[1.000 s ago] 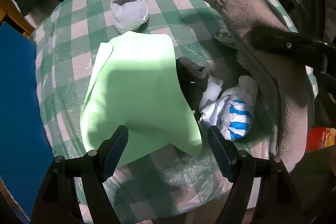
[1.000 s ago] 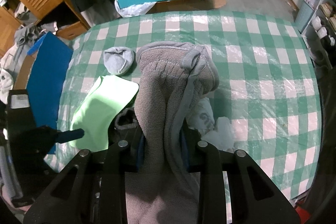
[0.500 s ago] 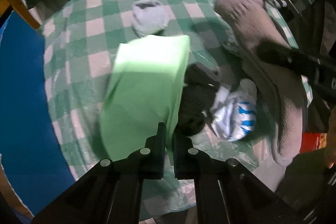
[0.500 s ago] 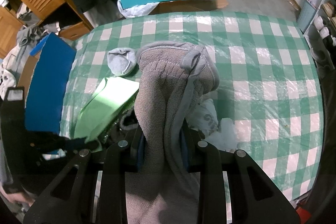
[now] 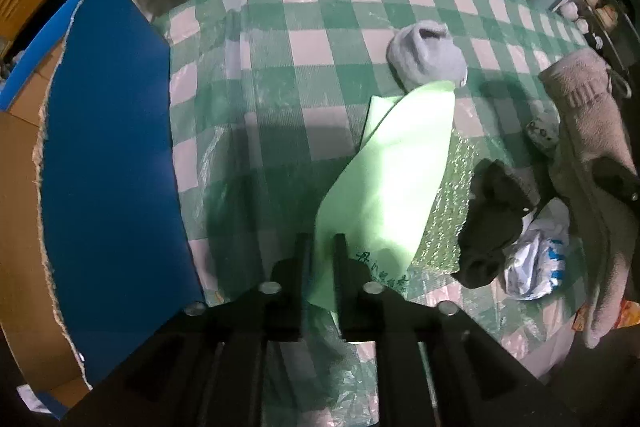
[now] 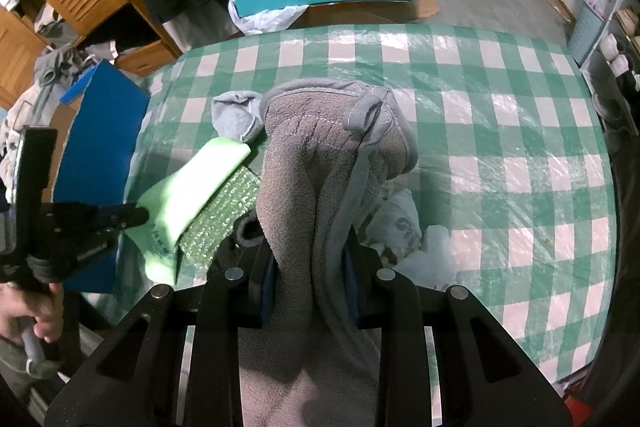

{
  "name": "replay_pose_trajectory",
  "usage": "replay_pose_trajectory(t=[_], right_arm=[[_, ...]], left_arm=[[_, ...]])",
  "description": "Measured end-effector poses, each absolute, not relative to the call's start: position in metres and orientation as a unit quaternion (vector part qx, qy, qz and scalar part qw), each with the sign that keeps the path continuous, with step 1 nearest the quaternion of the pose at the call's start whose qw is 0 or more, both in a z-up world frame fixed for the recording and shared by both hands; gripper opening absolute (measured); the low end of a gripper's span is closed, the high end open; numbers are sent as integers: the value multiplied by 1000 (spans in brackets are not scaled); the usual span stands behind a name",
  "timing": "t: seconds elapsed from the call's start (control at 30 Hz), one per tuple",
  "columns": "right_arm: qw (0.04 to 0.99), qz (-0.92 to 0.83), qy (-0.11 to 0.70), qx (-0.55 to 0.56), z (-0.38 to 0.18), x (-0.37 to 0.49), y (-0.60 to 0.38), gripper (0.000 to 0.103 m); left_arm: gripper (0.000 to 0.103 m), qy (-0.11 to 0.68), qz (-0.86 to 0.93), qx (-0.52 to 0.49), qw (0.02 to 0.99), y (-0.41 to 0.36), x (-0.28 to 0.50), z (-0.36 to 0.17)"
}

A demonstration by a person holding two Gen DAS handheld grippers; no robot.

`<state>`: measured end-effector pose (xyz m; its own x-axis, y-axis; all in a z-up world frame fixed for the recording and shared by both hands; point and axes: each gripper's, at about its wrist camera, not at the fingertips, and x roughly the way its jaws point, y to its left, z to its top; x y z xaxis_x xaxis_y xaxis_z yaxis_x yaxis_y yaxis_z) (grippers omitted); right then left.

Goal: Organize soft objects
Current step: 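Close the left gripper on the light green cloth's edge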

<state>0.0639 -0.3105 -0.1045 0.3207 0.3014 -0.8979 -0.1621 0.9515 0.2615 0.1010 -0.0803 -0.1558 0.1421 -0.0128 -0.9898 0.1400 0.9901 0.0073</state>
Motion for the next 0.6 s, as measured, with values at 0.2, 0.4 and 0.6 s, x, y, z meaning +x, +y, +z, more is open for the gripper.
replay_pose_trajectory(t=[0.2,0.4,0.6], right_arm=[[808,142,568,62,-105,65,-311,27],[807,140,570,65,-106,66,-312,27],[808,142,568,65,-105,66,-312,27]], left_arm=[[70,631,-66,90,768,-105,78,-152],[70,643,-81,126,751,-123,61,-163],[70,648,-71,139,745,-122,65,-173]])
